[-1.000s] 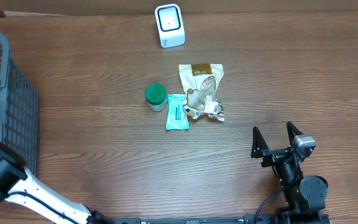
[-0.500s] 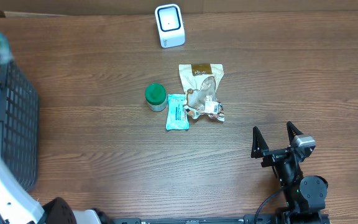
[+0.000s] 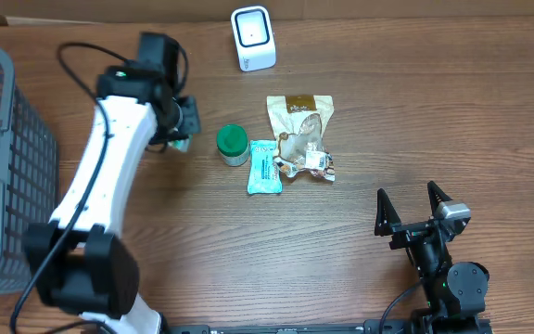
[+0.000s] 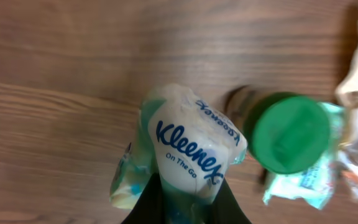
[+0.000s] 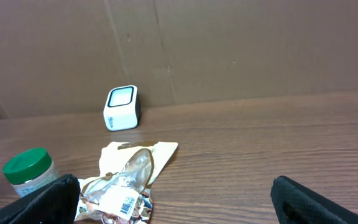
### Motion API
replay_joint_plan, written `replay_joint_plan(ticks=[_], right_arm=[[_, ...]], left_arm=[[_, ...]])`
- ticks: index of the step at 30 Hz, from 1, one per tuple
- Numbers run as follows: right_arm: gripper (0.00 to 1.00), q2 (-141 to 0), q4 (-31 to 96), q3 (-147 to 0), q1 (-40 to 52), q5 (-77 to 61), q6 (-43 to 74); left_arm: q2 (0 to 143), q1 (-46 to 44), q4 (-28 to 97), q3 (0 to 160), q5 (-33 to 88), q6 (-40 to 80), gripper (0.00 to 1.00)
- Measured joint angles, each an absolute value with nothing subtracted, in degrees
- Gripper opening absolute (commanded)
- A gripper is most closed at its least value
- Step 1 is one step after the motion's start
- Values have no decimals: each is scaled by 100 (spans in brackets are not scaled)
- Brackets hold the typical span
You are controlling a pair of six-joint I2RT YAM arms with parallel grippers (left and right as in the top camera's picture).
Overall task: Scan the item barcode
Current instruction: 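Place the Kleenex pack left of the jar and release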
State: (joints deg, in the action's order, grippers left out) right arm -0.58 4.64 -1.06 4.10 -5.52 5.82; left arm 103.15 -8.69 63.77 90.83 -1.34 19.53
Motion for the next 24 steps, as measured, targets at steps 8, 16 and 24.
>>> replay_joint_plan(ticks=[8,16,24], right_arm=[[100,-58,467,-106,410,-552,578],[100,-58,467,-106,410,-554,578],[100,-58,467,-106,410,-554,578]], left_arm=[[10862,-930,6208,8906,163,2128,4],[10910,-1015,6156,8906,615,2220,60],[10910,-1046,6324,8932,692,2252,100]])
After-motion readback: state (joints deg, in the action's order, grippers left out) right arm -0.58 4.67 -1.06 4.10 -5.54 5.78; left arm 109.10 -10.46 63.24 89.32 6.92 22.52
